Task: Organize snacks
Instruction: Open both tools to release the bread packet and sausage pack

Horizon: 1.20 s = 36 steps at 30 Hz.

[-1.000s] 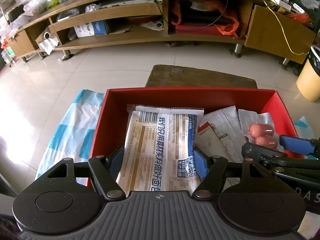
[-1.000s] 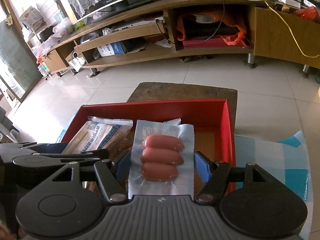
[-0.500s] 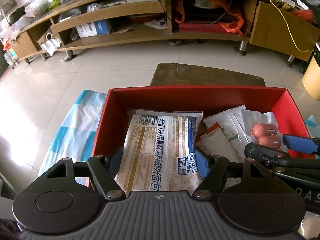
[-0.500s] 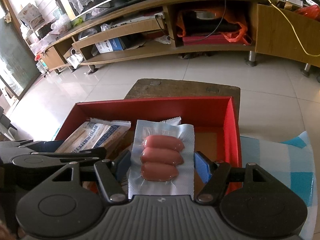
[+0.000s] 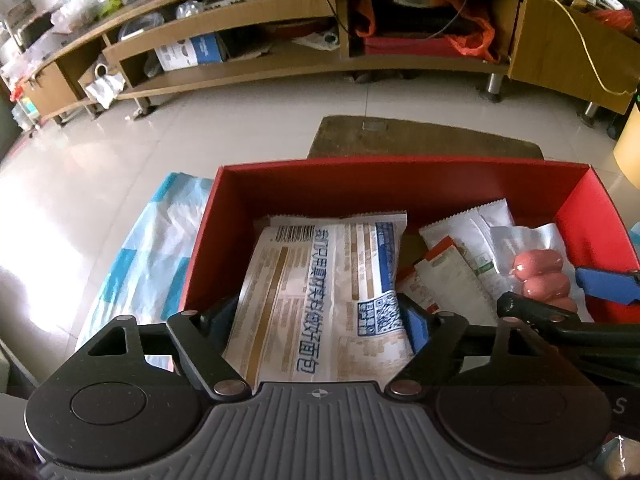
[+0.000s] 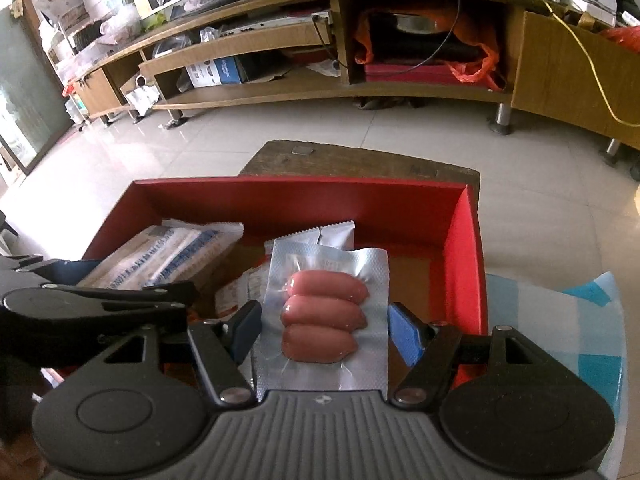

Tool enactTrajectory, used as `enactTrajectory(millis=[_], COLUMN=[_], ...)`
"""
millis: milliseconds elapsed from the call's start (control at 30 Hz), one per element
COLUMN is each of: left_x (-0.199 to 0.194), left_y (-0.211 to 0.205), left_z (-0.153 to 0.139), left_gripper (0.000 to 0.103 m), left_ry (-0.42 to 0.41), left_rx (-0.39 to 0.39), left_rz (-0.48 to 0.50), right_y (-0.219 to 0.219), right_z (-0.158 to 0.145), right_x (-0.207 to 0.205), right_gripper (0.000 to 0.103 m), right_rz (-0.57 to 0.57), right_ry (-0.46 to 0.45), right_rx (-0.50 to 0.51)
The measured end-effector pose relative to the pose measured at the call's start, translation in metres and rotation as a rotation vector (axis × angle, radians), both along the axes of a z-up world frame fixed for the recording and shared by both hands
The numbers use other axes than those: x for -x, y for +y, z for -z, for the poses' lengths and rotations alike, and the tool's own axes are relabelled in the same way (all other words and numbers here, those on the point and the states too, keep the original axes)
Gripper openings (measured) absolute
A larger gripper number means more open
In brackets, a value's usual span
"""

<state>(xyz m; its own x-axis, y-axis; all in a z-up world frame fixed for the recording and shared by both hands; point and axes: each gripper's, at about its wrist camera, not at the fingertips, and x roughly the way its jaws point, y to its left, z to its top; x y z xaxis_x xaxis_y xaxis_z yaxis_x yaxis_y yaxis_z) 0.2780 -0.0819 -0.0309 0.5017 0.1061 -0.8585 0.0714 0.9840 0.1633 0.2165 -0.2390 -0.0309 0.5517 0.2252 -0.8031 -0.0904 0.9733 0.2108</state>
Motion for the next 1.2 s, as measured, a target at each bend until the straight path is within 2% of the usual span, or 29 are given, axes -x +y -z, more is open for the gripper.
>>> enactTrajectory(millis=[500, 733, 1200], left_x=[0.012, 0.024, 0.061], left_y=[0.01, 0.017, 0.02], left_z=[-0.014, -0.032, -0.042], left_gripper=[0.096, 0.098, 0.099], left_ry=[-0.008, -0.038, -0.039], left_rx=[0.034, 0.07, 0.099], left_rz=[-0.027, -0.046, -0.036], right_y=[0.001, 0.0, -0.014], right_z=[-0.014, -0.024, -0.042], right_x=[0.009, 0.025, 0.065], right_gripper=[0.072, 0.073, 0.073], right_rz=[-0.002, -0.015, 0.016], right_ry=[-0.01, -0.015, -0.031], right_rx=[0.03, 0.044, 0.021])
